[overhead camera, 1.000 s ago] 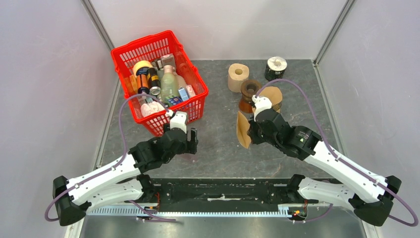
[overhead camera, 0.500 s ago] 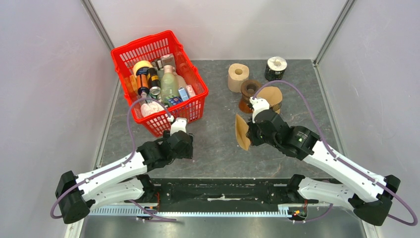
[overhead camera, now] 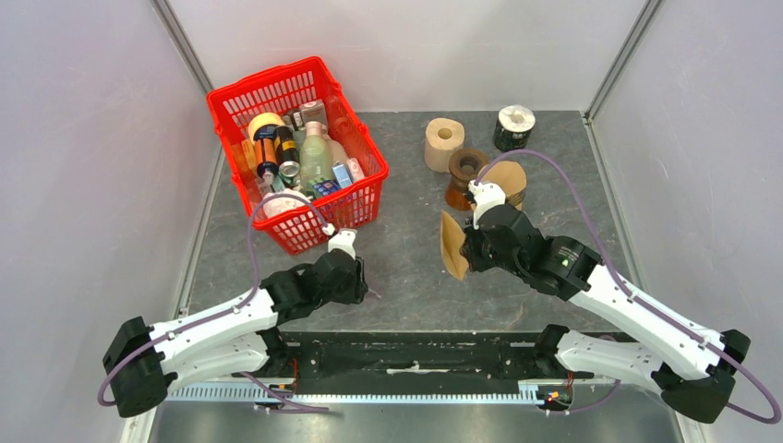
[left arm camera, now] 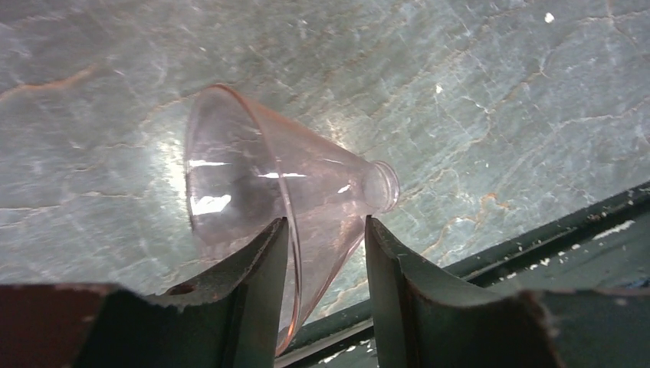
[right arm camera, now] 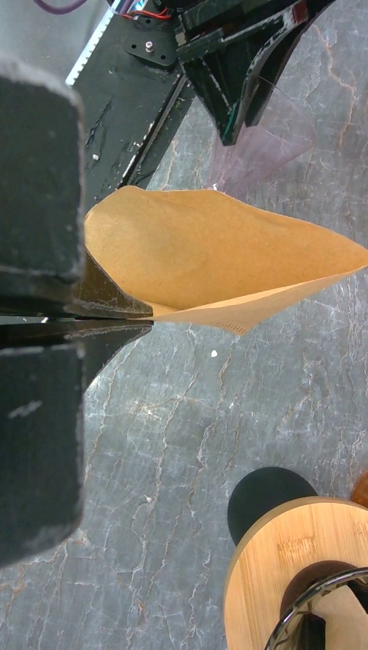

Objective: Place the coffee filter in the dripper
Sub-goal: Pick up the coffee dripper from the center of the board.

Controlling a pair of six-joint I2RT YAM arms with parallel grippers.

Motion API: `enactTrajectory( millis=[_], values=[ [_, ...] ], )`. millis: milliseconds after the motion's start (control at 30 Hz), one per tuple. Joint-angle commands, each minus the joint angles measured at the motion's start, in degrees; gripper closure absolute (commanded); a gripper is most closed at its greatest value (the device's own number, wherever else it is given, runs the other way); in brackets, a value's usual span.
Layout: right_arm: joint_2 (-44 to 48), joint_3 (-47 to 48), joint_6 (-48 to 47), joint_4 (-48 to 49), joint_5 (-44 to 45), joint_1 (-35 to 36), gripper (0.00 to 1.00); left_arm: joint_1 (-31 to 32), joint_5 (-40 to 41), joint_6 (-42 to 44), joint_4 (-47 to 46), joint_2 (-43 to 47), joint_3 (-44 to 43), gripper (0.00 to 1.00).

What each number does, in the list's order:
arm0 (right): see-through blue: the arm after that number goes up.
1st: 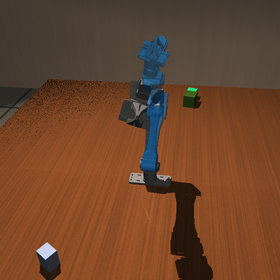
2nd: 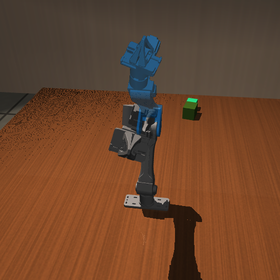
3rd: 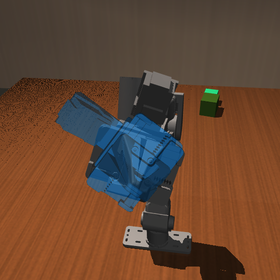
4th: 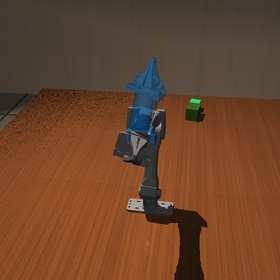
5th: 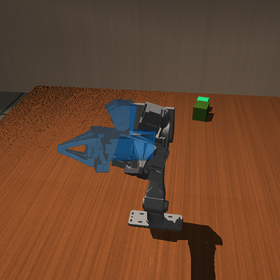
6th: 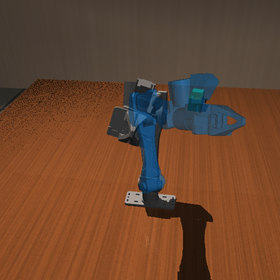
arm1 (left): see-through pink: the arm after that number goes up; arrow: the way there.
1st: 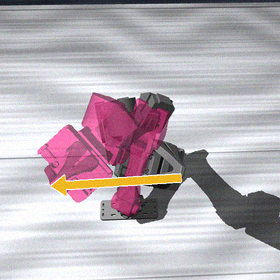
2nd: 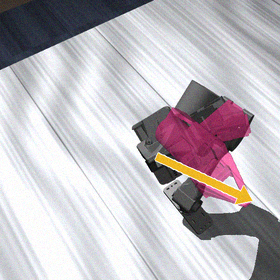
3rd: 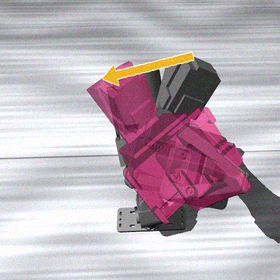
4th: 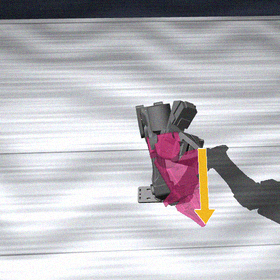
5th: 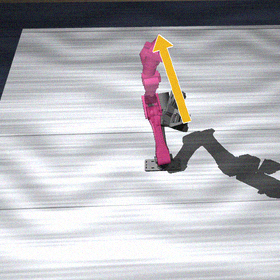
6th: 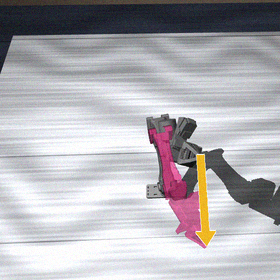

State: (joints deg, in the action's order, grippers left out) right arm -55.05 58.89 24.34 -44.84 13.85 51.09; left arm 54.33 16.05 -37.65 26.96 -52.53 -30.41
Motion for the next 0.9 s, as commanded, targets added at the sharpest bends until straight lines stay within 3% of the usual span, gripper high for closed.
enactTrajectory(
  millis=[0, 233, 367, 667, 867],
  values=[
    [1.0, 0.1, -0.2, 1.3, 0.7, -0.3, 1.0, -0.3, -5.6, -3.6, -10.2, 0.9, 3.4, 0.54],
    [1.8, -0.2, 0.5, 1.4, 0.9, -0.3, 1.0, -0.3, -5.6, -5.2, -13.2, 3.1, 4.7, 0.78],
    [3.1, -0.1, 0.5, 1.1, 2.1, -0.3, 1.0, -0.3, -4.9, -1.6, -12.7, 3.4, 2.3, 0.96],
    [6.7, 4.9, 5.1, -14.7, 12.0, -0.3, 1.0, -0.2, -13.8, 21.6, -8.2, -11.0, -22.9, 0.98],
    [11.8, 5.5, 12.8, -20.6, 21.5, -0.3, 1.0, -0.2, -23.9, 43.9, 0.8, -24.5, -47.4, 0.98]
  ],
)
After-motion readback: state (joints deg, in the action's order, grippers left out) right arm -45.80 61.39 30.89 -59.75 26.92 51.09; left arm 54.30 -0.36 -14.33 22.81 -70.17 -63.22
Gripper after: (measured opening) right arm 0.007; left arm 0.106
